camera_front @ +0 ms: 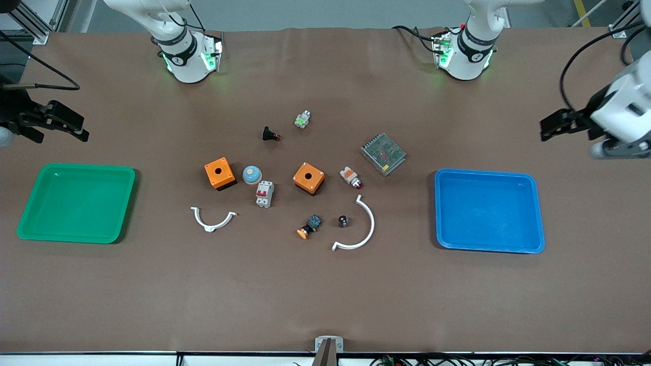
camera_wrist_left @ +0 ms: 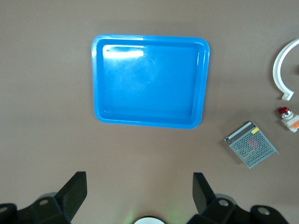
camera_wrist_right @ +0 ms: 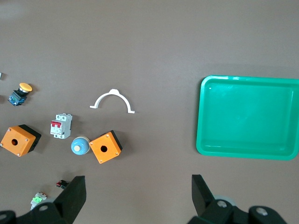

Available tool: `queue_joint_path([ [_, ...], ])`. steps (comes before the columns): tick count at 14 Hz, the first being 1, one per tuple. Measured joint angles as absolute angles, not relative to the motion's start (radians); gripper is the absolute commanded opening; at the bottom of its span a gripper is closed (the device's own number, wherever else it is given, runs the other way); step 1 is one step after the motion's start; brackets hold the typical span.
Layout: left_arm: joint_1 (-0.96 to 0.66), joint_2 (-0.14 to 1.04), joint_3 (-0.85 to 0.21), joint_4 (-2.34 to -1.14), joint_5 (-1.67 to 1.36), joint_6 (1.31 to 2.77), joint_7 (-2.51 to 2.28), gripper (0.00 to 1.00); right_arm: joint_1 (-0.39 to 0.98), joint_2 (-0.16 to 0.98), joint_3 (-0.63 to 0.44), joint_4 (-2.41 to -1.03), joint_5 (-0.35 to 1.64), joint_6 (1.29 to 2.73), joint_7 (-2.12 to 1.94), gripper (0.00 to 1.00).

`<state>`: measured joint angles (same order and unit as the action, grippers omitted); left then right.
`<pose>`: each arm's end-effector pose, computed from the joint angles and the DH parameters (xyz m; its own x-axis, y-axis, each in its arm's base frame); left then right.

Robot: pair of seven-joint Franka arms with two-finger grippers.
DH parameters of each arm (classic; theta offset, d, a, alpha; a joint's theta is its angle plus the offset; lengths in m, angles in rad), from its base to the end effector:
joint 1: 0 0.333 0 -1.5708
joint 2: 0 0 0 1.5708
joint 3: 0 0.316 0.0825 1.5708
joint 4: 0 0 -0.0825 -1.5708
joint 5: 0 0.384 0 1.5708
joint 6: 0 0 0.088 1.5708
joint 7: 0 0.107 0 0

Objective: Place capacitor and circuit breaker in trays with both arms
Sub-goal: 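Move both grippers from rest toward the parts in the table middle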

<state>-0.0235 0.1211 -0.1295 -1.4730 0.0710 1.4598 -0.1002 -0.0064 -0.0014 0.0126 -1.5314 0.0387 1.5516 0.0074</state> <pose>0.5737 -0.0755 0.5931 0.9909 -0.0450 -0.1265 -0.0540 -0.9962 -0.0684 0.5526 0.0076 0.6422 0.9998 -0.0005 0.0213 0.0004 -0.9992 -0.0388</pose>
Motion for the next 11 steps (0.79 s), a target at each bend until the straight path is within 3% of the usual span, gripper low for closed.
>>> queue_joint_path([
  [7,-0.282,0.367,-0.134,-1.466,0.097,1.681,-0.456,0.99,-0.006,0.01,0.015,-1.531,0.039,1.55,0.007,1.0],
  [11,-0.381,0.484,-0.135,-1.461,0.097,1.821,-0.642,0.87,0.003,0.012,0.019,-1.532,0.039,1.544,0.001,1.0],
])
